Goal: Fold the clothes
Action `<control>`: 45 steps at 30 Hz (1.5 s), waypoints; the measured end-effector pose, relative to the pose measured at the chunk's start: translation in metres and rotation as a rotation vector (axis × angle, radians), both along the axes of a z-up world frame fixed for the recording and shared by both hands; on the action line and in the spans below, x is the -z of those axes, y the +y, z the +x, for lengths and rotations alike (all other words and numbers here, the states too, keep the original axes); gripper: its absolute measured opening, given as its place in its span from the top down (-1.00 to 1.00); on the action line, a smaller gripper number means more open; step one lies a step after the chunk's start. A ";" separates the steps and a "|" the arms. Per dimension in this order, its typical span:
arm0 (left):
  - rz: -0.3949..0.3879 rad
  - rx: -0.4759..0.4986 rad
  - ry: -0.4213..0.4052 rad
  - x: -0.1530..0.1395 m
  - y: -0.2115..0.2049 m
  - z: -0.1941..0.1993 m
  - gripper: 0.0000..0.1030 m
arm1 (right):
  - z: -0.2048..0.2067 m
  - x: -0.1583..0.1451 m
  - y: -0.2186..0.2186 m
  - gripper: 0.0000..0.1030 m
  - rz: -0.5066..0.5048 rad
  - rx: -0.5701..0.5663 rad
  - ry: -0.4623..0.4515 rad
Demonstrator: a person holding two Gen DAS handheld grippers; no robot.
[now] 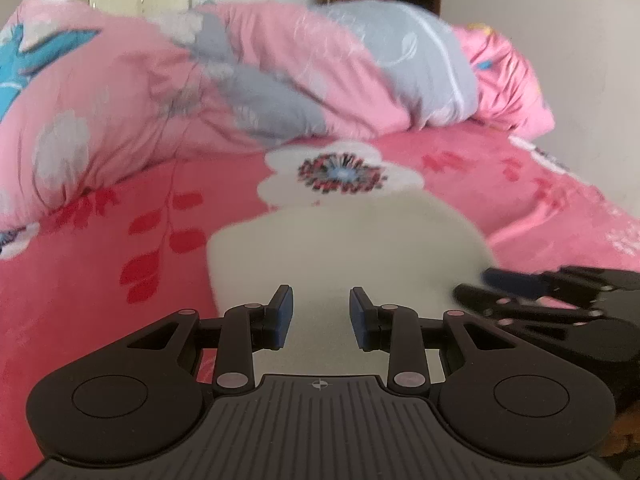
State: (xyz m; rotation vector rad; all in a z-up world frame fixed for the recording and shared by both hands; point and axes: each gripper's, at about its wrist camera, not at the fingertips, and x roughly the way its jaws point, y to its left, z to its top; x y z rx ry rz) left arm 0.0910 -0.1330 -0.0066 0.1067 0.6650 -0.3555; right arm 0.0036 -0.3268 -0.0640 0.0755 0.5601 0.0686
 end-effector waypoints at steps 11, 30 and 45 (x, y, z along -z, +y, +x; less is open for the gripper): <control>0.032 -0.006 -0.012 0.011 -0.002 0.000 0.33 | 0.001 -0.003 0.002 0.33 -0.002 0.004 0.013; -0.030 -0.014 0.070 0.009 0.006 0.012 0.33 | 0.067 -0.033 0.006 0.32 -0.029 -0.021 0.166; -0.049 -0.006 0.089 0.009 0.009 0.015 0.33 | 0.107 -0.039 0.008 0.31 -0.036 -0.010 0.172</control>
